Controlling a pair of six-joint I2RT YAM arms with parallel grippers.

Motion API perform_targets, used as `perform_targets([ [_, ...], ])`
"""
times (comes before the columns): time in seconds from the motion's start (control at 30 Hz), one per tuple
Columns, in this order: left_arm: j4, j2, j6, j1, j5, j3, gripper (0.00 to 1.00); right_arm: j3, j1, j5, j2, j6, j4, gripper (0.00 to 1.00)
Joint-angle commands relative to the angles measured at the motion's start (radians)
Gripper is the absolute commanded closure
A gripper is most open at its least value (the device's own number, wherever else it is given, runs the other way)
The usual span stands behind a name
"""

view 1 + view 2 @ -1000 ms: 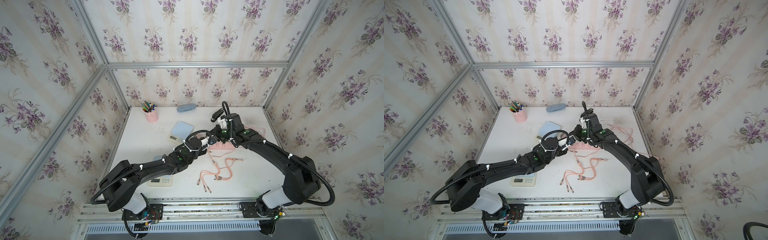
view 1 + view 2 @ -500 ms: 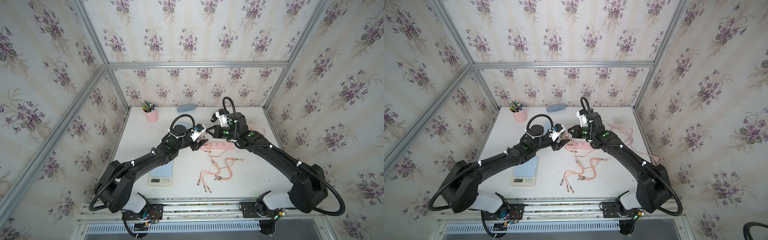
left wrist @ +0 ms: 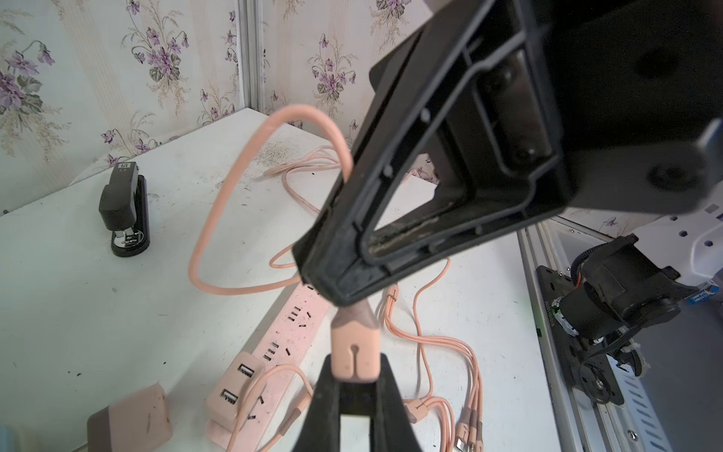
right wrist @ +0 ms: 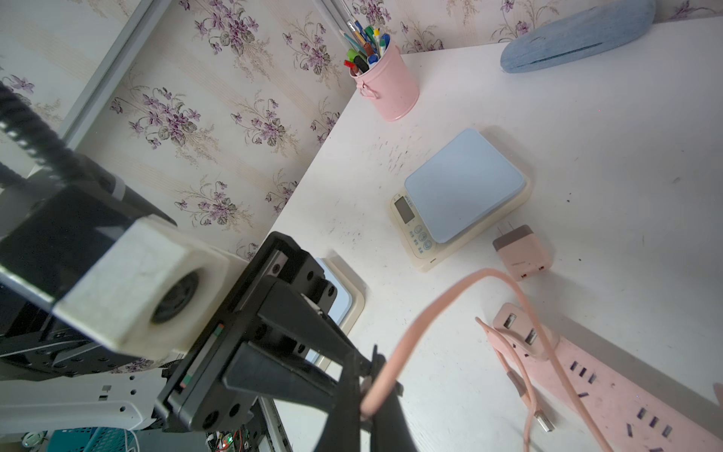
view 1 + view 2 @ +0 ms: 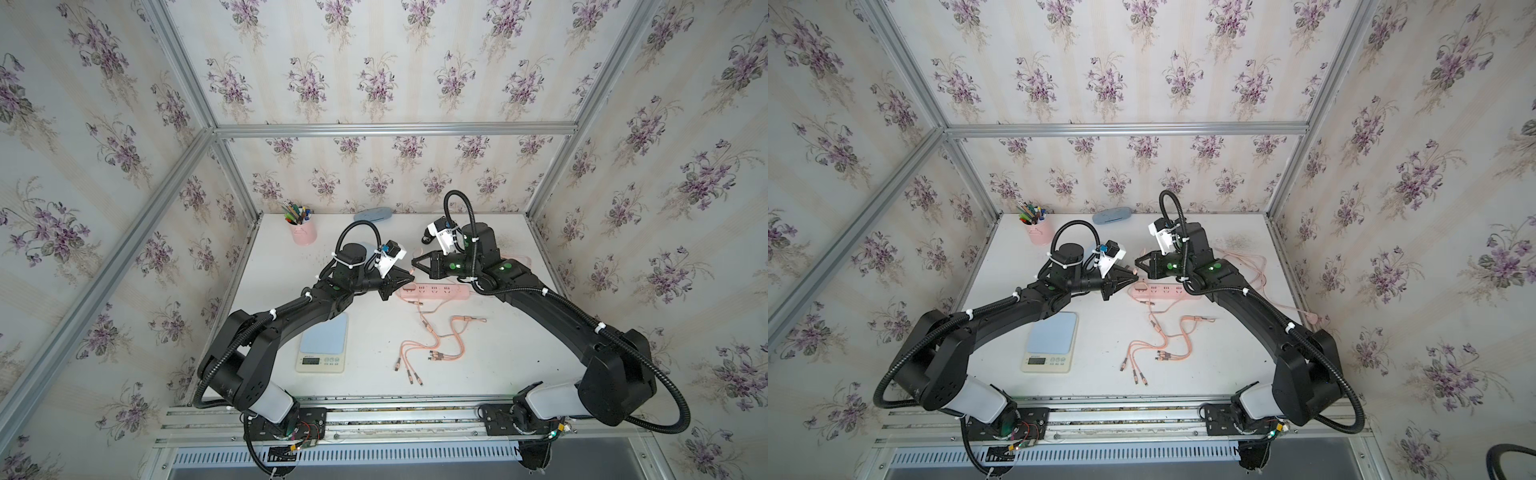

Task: Charge the electronic scale
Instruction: Adjust the charging cable.

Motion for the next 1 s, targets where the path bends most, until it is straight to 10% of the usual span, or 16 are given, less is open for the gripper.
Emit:
perform_targets([
  [0.0, 0.033, -0.004, 0.009, -0.001, 0.056, 0.012, 1.00, 0.008, -0.003, -0.018, 0.006, -0.011, 0.004, 1.00],
  [0.23, -0.042, -0.028, 0.097, -0.008, -0.019, 0.020, 1.00, 0.032, -0.002, -0.066, 0.032, 0.016, -0.066, 0.74],
  [0.57, -0.129, -0.054, 0.213, -0.045, -0.171, 0.026, 1.00, 0.083, -0.002, -0.110, 0.107, 0.014, -0.195, 1.00],
  [0.73, -0.142, -0.081, 0.276, -0.072, -0.286, 0.008, 1.00, 0.106, -0.003, -0.103, 0.110, 0.028, -0.255, 0.71],
  [0.97, -0.147, -0.089, 0.320, -0.095, -0.345, 0.006, 1.00, 0.131, -0.002, -0.101, 0.138, 0.049, -0.290, 0.98],
])
